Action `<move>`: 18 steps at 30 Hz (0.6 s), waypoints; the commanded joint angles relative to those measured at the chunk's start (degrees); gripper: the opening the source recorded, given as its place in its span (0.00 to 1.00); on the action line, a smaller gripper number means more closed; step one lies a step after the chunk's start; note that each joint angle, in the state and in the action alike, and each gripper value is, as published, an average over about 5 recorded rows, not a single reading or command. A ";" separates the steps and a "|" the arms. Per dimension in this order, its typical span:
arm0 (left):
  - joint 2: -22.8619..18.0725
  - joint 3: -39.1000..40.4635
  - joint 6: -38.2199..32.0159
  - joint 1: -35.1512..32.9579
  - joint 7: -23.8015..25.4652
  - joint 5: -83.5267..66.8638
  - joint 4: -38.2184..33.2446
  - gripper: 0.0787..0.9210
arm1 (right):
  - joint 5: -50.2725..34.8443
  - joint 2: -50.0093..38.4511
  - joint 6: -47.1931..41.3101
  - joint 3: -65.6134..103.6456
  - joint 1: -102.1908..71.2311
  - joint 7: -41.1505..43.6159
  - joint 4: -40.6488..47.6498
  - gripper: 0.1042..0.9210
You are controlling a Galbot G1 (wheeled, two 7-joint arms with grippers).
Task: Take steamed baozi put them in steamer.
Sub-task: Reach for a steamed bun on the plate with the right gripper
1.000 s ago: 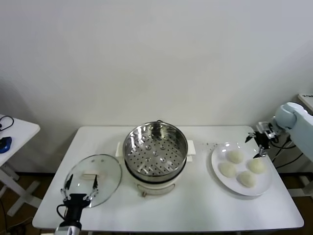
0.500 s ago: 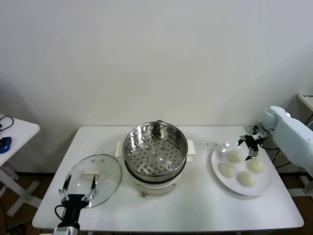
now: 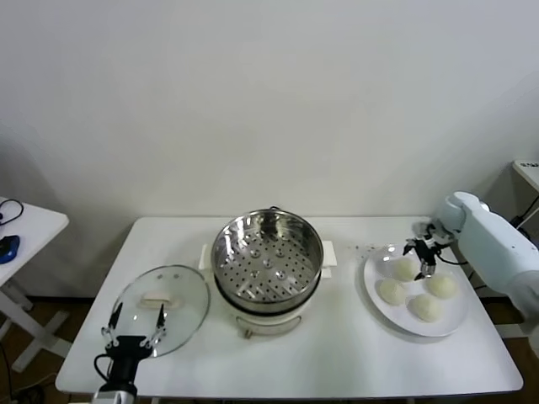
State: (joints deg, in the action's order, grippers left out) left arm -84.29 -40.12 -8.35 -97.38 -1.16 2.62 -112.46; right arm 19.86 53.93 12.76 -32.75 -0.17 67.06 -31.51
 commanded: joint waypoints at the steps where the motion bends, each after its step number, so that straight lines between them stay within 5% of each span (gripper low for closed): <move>1: 0.05 0.00 0.16 0.12 0.01 0.09 0.04 0.88 | 1.32 1.21 0.11 1.85 -0.56 -0.60 1.67 0.88; 18: 0.22 0.06 0.50 0.36 0.02 0.15 -0.12 0.88 | 1.75 1.44 0.18 2.43 -0.70 -0.36 1.78 0.74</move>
State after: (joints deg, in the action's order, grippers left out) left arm -84.15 -40.05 -7.85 -96.93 -1.15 2.74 -112.54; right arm 21.34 55.14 12.93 -30.73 -0.77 66.85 -30.01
